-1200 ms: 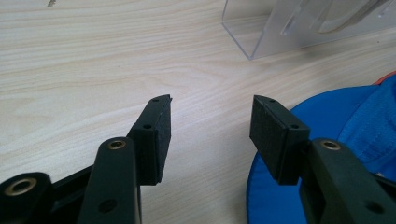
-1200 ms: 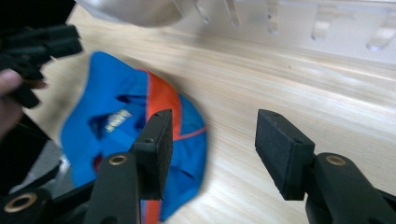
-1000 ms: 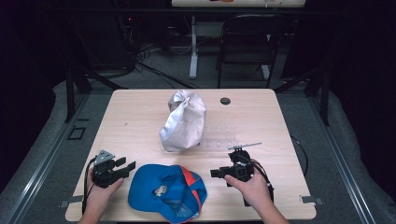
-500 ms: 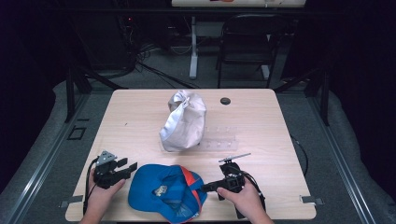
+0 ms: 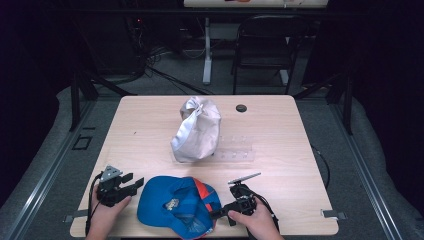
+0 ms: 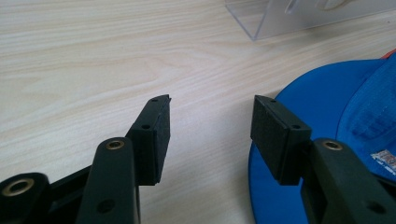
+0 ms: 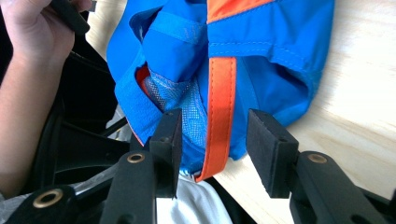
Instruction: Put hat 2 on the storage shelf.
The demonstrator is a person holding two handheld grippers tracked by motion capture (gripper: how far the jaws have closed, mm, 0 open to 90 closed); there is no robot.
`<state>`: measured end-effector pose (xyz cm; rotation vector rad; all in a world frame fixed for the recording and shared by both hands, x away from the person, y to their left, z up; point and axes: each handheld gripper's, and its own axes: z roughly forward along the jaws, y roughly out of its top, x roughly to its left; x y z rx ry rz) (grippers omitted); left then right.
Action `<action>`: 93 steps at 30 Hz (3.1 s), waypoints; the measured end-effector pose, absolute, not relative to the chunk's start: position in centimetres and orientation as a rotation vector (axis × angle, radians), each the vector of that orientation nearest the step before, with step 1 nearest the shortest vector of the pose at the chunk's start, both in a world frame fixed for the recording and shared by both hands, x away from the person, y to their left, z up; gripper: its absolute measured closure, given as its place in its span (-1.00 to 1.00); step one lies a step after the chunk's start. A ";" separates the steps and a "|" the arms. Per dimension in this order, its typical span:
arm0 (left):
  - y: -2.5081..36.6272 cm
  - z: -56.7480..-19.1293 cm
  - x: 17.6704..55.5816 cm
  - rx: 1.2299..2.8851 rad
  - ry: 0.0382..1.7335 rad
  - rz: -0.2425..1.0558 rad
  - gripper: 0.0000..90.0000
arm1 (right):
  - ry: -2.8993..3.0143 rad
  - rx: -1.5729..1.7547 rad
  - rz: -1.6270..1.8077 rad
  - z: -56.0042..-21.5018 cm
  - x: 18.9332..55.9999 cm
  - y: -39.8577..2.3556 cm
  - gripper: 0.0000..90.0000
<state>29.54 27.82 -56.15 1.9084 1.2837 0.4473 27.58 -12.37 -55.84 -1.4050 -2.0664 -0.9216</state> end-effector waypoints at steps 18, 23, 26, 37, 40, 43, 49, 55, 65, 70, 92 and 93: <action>28.9 -56.2 28.7 1.890 1.319 0.463 0.07 | -1.933 -1.394 -0.888 -57.0 28.0 -12.3 0.70; 28.7 -56.2 28.7 1.891 1.311 0.465 0.07 | -1.937 -1.401 -0.888 -56.7 28.0 -12.4 0.71; 28.7 -56.1 28.7 1.891 1.313 0.465 0.07 | -1.939 -1.418 -0.894 -56.2 28.1 -12.5 0.71; 28.1 -56.2 29.3 1.898 1.292 0.452 0.07 | -1.907 -1.490 -0.938 -54.2 29.1 -13.7 0.72; 28.0 -56.1 29.4 1.913 1.287 0.444 0.07 | -1.908 -1.512 -0.966 -53.3 29.5 -14.3 0.72; 27.8 -56.1 29.6 1.905 1.278 0.450 0.07 | -1.920 -1.542 -0.968 -52.4 29.8 -14.9 0.72; 27.5 -56.1 29.9 1.915 1.265 0.440 0.07 | -1.933 -1.599 -0.962 -50.9 30.4 -16.2 0.72; 27.3 -56.1 30.2 1.920 1.257 0.435 0.07 | -1.922 -1.656 -0.980 -49.6 31.2 -17.7 0.72; 27.1 -56.2 30.3 1.919 1.251 0.435 0.07 | -1.935 -1.719 -0.980 -47.8 32.1 -18.9 0.72; 27.2 -56.2 30.3 1.920 1.255 0.432 0.07 | -1.965 -1.739 -0.945 -47.2 32.4 -19.2 0.72; 27.1 -56.2 30.3 1.935 1.254 0.429 0.07 | -1.697 -1.607 -1.123 -42.7 33.2 -21.2 0.72; 27.1 -56.2 30.3 1.934 1.255 0.428 0.07 | -1.680 -1.604 -1.132 -42.4 33.2 -21.2 0.72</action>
